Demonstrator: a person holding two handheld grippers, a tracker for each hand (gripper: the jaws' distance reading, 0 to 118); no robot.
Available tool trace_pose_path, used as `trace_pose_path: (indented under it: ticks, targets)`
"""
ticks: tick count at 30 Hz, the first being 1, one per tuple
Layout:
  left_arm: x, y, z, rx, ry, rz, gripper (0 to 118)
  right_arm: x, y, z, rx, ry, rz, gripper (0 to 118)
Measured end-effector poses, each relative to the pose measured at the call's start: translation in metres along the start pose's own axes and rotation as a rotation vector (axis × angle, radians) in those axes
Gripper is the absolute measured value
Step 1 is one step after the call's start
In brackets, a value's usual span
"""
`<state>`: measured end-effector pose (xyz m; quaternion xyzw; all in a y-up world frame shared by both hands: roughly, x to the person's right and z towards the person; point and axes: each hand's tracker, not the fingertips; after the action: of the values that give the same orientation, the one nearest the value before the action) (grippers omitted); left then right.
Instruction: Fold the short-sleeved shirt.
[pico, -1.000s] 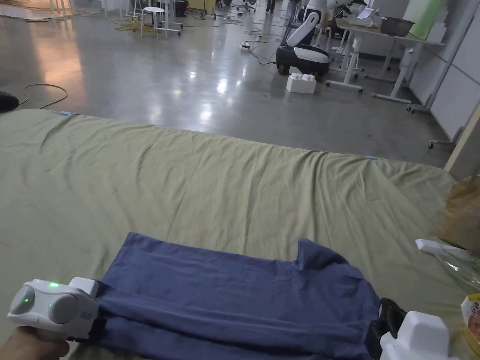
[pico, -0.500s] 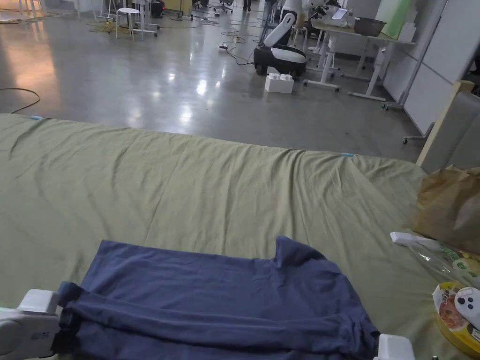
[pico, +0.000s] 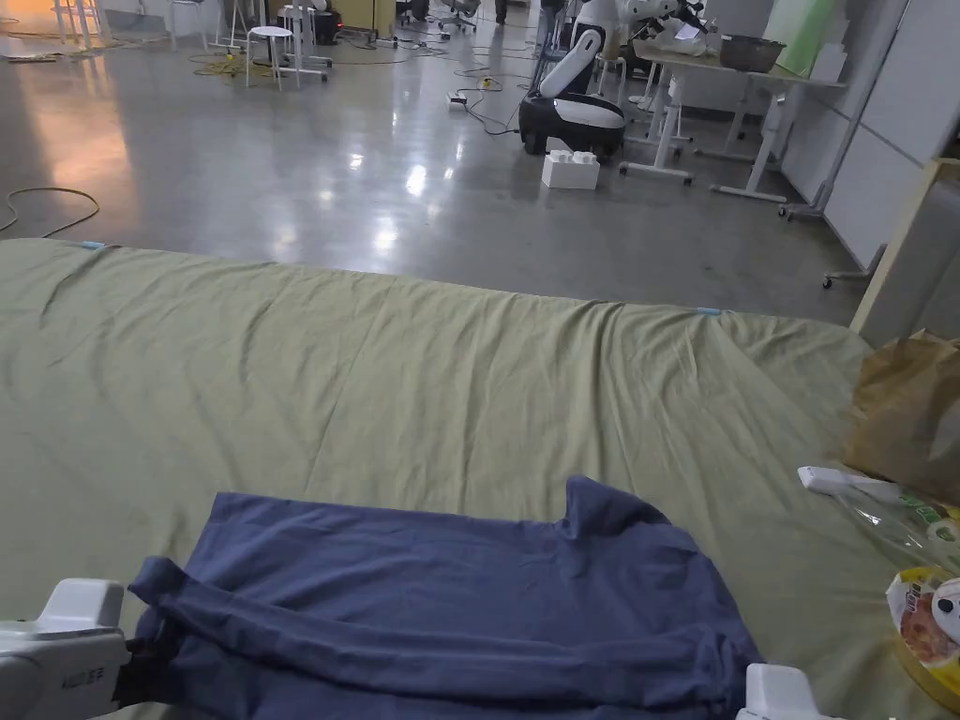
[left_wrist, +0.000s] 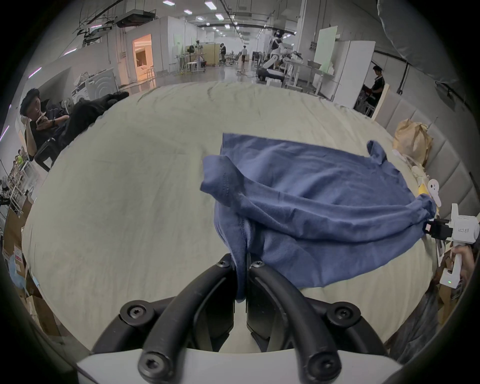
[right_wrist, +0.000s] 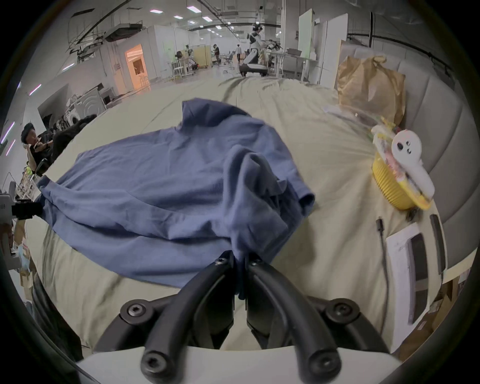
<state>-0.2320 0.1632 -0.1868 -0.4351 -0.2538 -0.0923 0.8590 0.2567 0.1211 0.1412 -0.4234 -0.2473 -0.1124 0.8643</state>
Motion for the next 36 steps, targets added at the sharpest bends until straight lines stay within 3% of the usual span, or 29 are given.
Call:
trace_pose_path:
  ticks: [7,10,14,21,27,30,32,33,36]
  targets:
    - [-0.002,0.006,0.045,0.061,-0.029,-0.014,7,-0.009,0.020,0.075,0.086,-0.002,0.077,6]
    - [-0.009,-0.004,0.064,0.067,-0.023,-0.028,7,-0.003,0.012,0.099,0.088,0.034,0.053,6]
    - [-0.024,-0.036,0.081,0.033,-0.025,-0.002,7,0.000,-0.017,0.117,0.047,0.014,0.100,6]
    - [-0.026,-0.108,0.066,-0.117,-0.014,0.005,7,-0.004,-0.089,0.098,-0.095,0.008,0.106,6]
    - [-0.024,-0.126,0.038,-0.134,0.013,0.038,7,-0.007,-0.115,0.064,-0.103,-0.018,0.085,7]
    - [-0.025,-0.123,0.040,-0.125,0.009,0.060,7,-0.010,-0.112,0.069,-0.094,-0.034,0.087,26]
    - [-0.025,-0.119,0.045,-0.114,0.003,0.063,9,-0.011,-0.106,0.075,-0.070,-0.066,0.108,59]
    - [-0.025,-0.115,0.050,-0.100,-0.001,0.062,14,-0.012,-0.101,0.081,-0.054,-0.096,0.122,68]
    - [-0.020,-0.102,0.064,-0.010,0.012,0.049,19,-0.017,-0.080,0.106,0.075,-0.153,0.107,71]
